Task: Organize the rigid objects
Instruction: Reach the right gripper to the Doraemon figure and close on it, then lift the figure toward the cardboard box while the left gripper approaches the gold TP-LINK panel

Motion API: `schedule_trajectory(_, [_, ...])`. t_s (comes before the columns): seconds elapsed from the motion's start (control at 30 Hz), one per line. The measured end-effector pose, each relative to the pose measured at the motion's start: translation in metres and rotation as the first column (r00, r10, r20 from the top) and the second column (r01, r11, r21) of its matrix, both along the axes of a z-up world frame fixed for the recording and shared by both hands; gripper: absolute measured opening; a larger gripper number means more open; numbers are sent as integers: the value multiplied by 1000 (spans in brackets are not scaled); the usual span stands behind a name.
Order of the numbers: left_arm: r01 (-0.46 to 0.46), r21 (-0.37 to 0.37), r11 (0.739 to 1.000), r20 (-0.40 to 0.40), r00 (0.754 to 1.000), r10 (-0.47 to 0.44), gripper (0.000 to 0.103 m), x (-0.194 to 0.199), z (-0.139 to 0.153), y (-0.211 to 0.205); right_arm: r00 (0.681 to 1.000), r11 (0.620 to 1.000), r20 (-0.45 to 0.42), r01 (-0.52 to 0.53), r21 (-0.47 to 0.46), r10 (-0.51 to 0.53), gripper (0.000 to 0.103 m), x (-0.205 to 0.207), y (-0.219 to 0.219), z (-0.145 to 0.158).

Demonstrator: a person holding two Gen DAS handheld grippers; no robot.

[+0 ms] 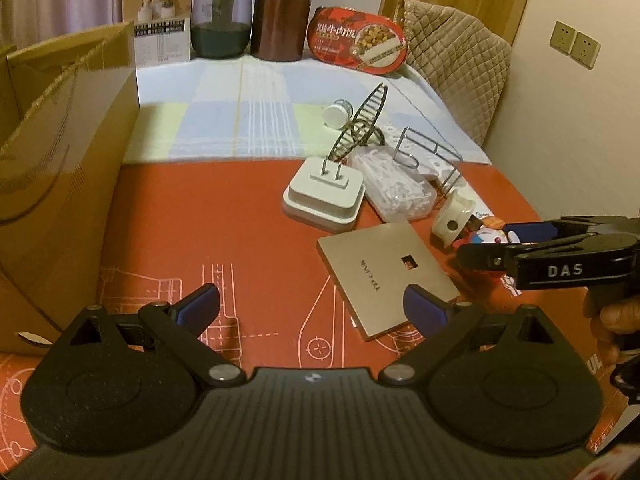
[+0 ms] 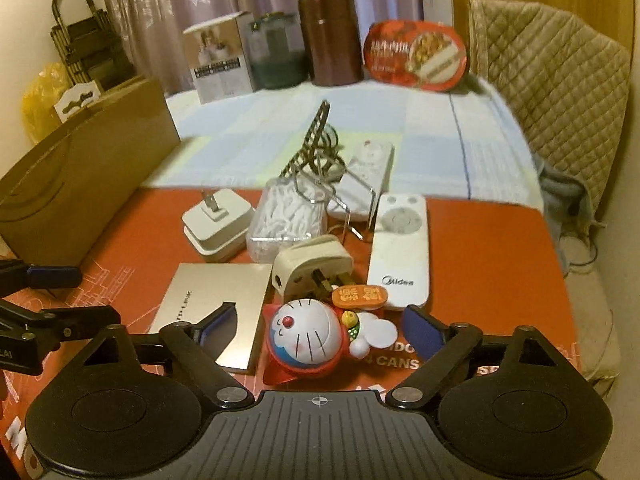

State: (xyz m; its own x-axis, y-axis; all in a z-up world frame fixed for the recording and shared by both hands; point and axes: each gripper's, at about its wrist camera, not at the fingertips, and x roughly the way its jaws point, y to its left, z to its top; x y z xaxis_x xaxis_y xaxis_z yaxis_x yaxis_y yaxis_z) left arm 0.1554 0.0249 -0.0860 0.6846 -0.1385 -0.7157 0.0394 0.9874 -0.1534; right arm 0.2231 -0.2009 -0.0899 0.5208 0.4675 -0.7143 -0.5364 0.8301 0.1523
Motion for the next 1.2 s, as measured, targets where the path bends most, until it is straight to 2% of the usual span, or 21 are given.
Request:
schedule_trajectory(0.1, [9,-5,1000,-2,1000,-9,96,1,-3,0,1000,1000,-9,3,-23,-4,76,5,6,-3])
schedule_trajectory(0.17, [15,-9,1000,3,1000,-15,96,1,-4,0,1000,999,-14,10,-35,-10,67,7,7,-4])
schedule_trajectory(0.37, [18,11,1000,1,1000,-18,96,2,-5,1,1000,998,-13,11,-56,-12,66,3,13,-3])
schedule_trajectory(0.47, [15,16,1000,-6,1000,-15,96,3,-6,2,998,999,-47,-44,-7,44,65,1,18,-3])
schedule_trajectory(0.53, [19,3,1000,-9,1000,-19,96,4,-7,2,994,997,-93,-49,66,55,64,3,17,-3])
schedule_trajectory(0.6, [25,-13,1000,-8,1000,-25,96,5,-6,0,994,996,-108,-14,91,24,64,2,13,-2])
schedule_trajectory(0.73, [45,-15,999,8,999,-45,97,13,-4,-14,997,997,-62,44,58,-41,64,-8,3,8])
schedule_trajectory(0.97, [31,38,999,-9,999,-30,99,36,-17,-46,982,981,-31,188,41,-186,64,-13,-23,19])
schedule_trajectory(1.07, [13,45,999,-26,1000,-12,100,43,-25,-53,975,975,-36,219,42,-218,64,-10,-28,20])
schedule_trajectory(1.2, [-13,91,996,-19,1000,15,99,48,-31,-60,974,974,-39,223,45,-221,64,-9,-29,20])
